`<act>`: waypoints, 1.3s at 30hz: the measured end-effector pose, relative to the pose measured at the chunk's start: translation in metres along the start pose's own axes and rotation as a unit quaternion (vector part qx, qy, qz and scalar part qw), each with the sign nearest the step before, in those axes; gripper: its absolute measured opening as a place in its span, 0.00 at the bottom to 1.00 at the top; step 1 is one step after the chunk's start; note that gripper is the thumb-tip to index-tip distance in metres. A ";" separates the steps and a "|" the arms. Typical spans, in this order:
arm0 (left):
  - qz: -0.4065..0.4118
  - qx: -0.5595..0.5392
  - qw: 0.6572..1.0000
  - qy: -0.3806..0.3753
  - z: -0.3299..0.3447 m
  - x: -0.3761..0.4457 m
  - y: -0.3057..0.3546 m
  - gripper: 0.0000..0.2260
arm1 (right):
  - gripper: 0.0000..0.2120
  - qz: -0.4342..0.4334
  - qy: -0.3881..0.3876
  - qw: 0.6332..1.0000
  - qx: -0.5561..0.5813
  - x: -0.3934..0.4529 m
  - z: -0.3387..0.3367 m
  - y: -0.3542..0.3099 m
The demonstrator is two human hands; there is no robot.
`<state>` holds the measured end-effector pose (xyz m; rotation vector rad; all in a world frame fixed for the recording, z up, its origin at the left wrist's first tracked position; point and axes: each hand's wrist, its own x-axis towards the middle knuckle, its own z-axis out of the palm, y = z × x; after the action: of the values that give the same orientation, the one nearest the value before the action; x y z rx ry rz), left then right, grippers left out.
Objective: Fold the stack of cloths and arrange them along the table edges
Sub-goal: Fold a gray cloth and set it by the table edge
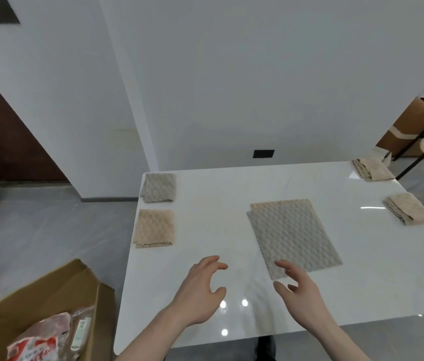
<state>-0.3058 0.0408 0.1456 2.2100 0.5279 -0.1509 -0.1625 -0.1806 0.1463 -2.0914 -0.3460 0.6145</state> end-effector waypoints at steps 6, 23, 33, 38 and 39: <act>-0.023 0.002 0.999 0.032 0.025 0.016 0.023 0.22 | 0.20 -0.038 -0.046 0.998 -0.015 0.032 -0.023 0.002; -0.115 0.060 0.991 0.019 0.187 0.159 0.112 0.33 | 0.25 -0.098 -0.141 0.973 -0.153 0.190 -0.173 0.149; 0.044 0.194 0.961 0.192 0.308 0.224 0.007 0.29 | 0.32 -0.277 0.018 0.924 -0.263 0.240 -0.134 0.310; 0.092 0.176 0.946 0.255 0.321 0.227 -0.012 0.23 | 0.26 -0.311 0.068 0.917 -0.241 0.246 -0.126 0.324; 0.096 0.168 0.946 0.259 0.322 0.227 -0.013 0.22 | 0.25 -0.313 0.072 0.917 -0.237 0.246 -0.126 0.325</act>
<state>-0.0835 -0.1248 -0.1343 2.6287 0.5954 0.4917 0.1164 -0.3349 -0.1373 -2.2727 -1.1130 -0.0199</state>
